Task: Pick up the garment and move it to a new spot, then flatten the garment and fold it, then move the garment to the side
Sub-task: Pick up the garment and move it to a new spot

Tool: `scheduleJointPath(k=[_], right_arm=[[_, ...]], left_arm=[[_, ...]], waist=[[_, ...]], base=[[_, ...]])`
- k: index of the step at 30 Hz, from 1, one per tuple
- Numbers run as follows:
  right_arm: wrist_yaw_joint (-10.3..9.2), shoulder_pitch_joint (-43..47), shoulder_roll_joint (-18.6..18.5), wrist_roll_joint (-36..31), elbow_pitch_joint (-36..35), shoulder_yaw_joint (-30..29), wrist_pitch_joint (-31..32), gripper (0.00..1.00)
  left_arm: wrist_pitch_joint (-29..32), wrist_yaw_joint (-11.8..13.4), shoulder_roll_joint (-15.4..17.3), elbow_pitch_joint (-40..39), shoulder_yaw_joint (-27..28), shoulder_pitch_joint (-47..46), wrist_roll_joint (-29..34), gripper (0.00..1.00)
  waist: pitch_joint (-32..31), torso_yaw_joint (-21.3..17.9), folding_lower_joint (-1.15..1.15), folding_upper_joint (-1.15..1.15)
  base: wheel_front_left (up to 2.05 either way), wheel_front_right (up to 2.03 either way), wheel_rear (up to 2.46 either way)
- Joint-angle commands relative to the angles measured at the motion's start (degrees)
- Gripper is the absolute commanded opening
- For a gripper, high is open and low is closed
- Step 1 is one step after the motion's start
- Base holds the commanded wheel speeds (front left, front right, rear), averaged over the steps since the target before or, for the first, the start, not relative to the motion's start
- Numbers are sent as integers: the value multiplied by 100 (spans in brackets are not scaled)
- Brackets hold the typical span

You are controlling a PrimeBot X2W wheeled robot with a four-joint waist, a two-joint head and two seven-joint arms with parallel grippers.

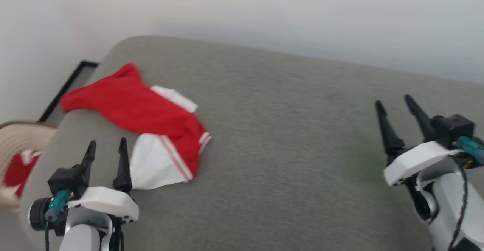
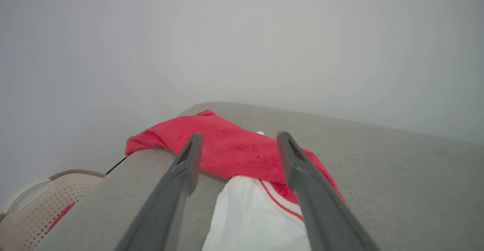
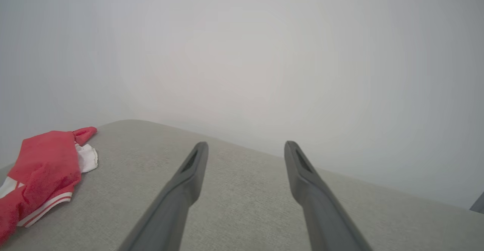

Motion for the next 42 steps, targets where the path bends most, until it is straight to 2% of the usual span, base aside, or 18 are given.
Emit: scheduleJointPath(k=[1, 9, 15, 23, 29, 33, 35, 37, 42], right_arm=[[0, -63, 57, -57, -16, 43, -40, 100], [-1, -146, 371, 95, -55, 355, -37, 100], [-1, -244, 477, 171, -56, 630, -37, 100], [-1, -433, 407, 260, -96, 820, -37, 100], [-1, -593, 254, 310, -152, 845, -38, 100], [-1, -649, 184, 361, -184, 773, -37, 100], [-1, -678, 177, 359, -195, 733, -37, 100], [-1, -715, 189, 377, -215, 705, -37, 100], [-1, -744, 220, 398, -260, 642, -37, 100]], left_arm=[[-43, 32, -24, -22, 46, 54, 88, 100], [-38, 73, -140, -186, 387, 364, 49, 100], [-38, 63, -235, -360, 542, 556, 78, 100], [-38, -23, -190, -403, 451, 266, 192, 100], [-13, -105, 101, -43, -38, -580, 153, 100], [810, -121, 349, 538, -521, -1352, -534, 100], [1650, -117, 524, 897, -790, -1660, -1216, 100], [2419, -118, 879, 1103, -1171, -1907, -1636, 100], [3805, -108, 1359, 1444, -1527, -2153, -2622, 100]], waist=[[6, 420, 0, 0], [11, 1037, 0, 0], [62, 1192, 0, 0], [343, 858, 0, 0], [722, 244, 0, 0], [940, -200, 0, 0], [1027, -410, 0, 0], [1113, -619, 0, 0], [1313, -1084, 0, 0]], base=[[0, 0, 0], [0, 0, 0], [0, 0, 0], [0, 0, 0], [0, 0, 0], [0, 0, 0], [0, 0, 0], [0, 0, 0], [0, 0, 0]])
